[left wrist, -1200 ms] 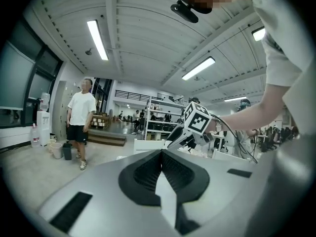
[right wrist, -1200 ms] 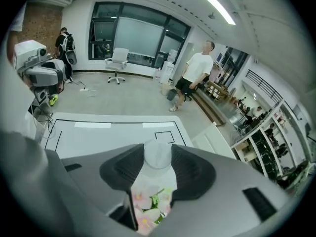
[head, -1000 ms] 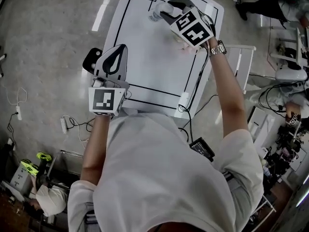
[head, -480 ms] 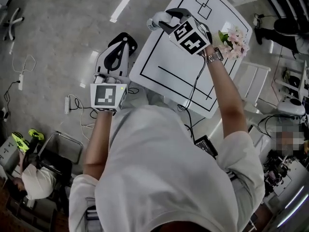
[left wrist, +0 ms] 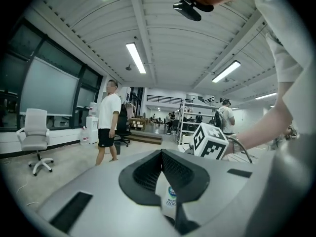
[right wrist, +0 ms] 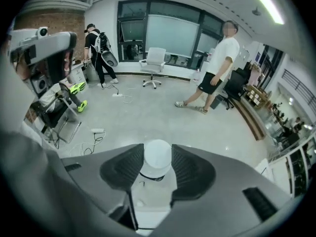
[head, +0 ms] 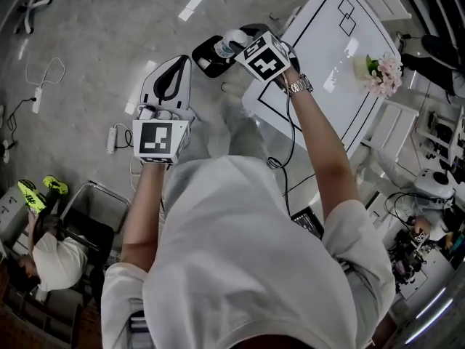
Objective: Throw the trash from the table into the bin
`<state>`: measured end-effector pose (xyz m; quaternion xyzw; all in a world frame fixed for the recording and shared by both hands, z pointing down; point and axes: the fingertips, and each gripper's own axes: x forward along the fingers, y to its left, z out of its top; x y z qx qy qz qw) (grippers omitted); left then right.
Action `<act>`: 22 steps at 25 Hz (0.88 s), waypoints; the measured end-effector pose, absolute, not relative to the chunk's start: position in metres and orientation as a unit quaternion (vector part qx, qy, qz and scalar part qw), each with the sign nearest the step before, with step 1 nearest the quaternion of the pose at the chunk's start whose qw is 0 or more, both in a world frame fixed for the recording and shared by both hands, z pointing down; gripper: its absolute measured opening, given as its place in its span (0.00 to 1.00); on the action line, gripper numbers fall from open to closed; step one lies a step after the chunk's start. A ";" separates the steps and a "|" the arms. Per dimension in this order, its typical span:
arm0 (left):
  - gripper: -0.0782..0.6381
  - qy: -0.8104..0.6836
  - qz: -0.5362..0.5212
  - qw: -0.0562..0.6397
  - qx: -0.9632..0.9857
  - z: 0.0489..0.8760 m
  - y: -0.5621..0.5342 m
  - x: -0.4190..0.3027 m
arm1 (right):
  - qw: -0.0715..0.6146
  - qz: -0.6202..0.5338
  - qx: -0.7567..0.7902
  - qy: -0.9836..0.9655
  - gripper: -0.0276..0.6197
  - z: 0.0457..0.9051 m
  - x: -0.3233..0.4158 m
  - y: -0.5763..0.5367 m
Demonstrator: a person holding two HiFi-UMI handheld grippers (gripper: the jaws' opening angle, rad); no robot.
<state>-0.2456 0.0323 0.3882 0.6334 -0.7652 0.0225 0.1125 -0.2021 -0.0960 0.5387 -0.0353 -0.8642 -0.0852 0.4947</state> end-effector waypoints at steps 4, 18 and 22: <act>0.12 -0.778 0.015 0.130 0.614 0.415 0.048 -0.271 | 0.512 0.011 0.047 -0.858 0.32 0.608 -0.235 -0.094; 0.12 -0.784 0.026 0.194 0.590 0.569 0.030 -0.314 | 0.526 0.183 0.309 -0.771 0.32 0.856 -0.220 -0.110; 0.12 -0.775 0.031 0.211 0.595 0.622 0.022 -0.312 | 0.528 0.208 0.338 -0.751 0.32 0.921 -0.204 -0.114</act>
